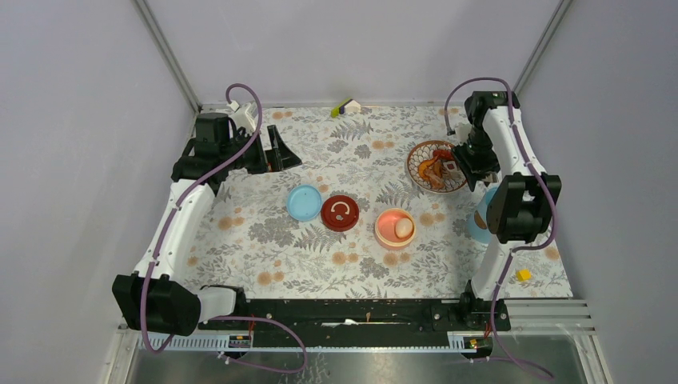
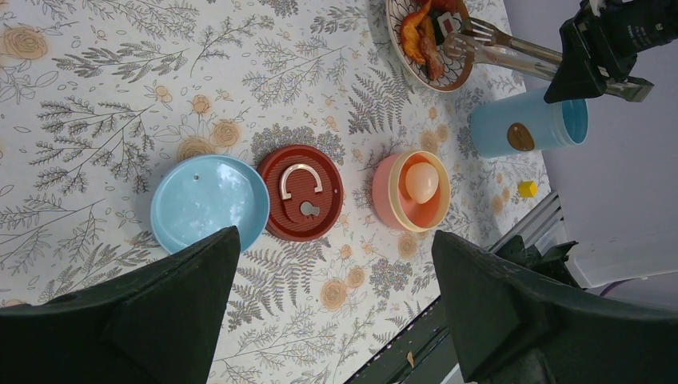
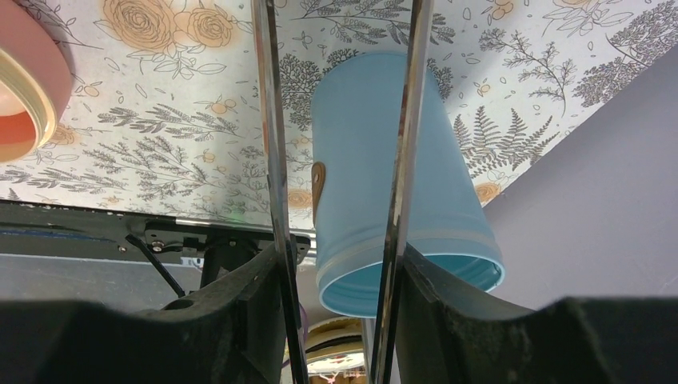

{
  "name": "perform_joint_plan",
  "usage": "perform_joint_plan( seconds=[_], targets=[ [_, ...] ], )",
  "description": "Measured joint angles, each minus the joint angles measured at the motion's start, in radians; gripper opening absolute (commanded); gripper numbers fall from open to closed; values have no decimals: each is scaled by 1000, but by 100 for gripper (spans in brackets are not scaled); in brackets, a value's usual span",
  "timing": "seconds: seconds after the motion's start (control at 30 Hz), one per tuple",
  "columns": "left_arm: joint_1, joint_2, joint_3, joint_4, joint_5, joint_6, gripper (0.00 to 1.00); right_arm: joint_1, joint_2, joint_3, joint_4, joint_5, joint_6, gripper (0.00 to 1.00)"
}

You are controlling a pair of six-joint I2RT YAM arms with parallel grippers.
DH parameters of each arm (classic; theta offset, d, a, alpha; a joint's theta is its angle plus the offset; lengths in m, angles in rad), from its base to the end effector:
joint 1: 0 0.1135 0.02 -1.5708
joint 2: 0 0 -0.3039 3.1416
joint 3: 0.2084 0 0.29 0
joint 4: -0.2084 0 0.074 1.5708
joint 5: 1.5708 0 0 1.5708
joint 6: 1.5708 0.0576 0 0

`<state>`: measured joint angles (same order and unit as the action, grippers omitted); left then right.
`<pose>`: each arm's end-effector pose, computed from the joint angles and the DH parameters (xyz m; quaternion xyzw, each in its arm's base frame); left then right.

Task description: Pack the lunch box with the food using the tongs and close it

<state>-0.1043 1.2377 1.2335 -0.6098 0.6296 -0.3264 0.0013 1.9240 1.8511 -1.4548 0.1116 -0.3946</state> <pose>0.2980 -0.0653 0.3900 0.0481 0.8547 -0.3621 0.3689 0.4181 -0.0059 0.3067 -0.1951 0.9790 -0.0589 0.0102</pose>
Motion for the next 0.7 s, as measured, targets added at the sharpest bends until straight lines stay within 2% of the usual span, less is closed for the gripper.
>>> perform_joint_plan(
  seconds=[0.7],
  targets=[
    [2, 0, 0, 0, 0, 0, 99, -49, 64, 48, 7, -18, 8, 51]
  ],
)
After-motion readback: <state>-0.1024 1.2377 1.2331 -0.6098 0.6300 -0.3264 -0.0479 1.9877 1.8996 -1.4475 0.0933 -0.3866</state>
